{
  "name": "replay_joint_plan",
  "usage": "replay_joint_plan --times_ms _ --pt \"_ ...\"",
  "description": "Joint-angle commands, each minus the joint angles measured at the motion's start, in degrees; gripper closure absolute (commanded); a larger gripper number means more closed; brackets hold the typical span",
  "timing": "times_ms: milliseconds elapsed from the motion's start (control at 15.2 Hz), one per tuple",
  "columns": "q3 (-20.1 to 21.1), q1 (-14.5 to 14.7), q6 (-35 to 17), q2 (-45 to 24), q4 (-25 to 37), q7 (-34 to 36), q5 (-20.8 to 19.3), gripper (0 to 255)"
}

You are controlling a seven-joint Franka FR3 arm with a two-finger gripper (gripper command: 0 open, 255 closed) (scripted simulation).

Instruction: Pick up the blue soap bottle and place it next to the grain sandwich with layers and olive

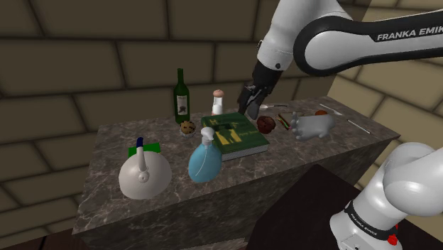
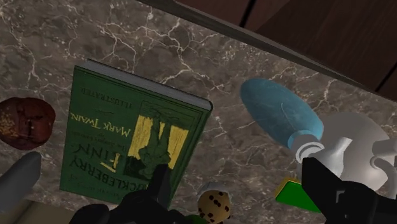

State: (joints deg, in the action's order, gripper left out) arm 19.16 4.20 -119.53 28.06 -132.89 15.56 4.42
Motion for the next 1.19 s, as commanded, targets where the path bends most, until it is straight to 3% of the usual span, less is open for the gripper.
replay_joint_plan --times_ms 0,330,594,1122 --pt "2.4 -0.1 -2.3 -2.7 0.7 2.5 -0.9 0" --pt "8.9 -1.2 -7.3 -11.9 4.5 10.4 -5.9 0" --pt "13.7 -2.0 -9.9 -20.6 9.0 18.3 -12.9 0" --pt "14.3 -2.5 -14.7 -25.7 8.1 21.8 -17.6 0"
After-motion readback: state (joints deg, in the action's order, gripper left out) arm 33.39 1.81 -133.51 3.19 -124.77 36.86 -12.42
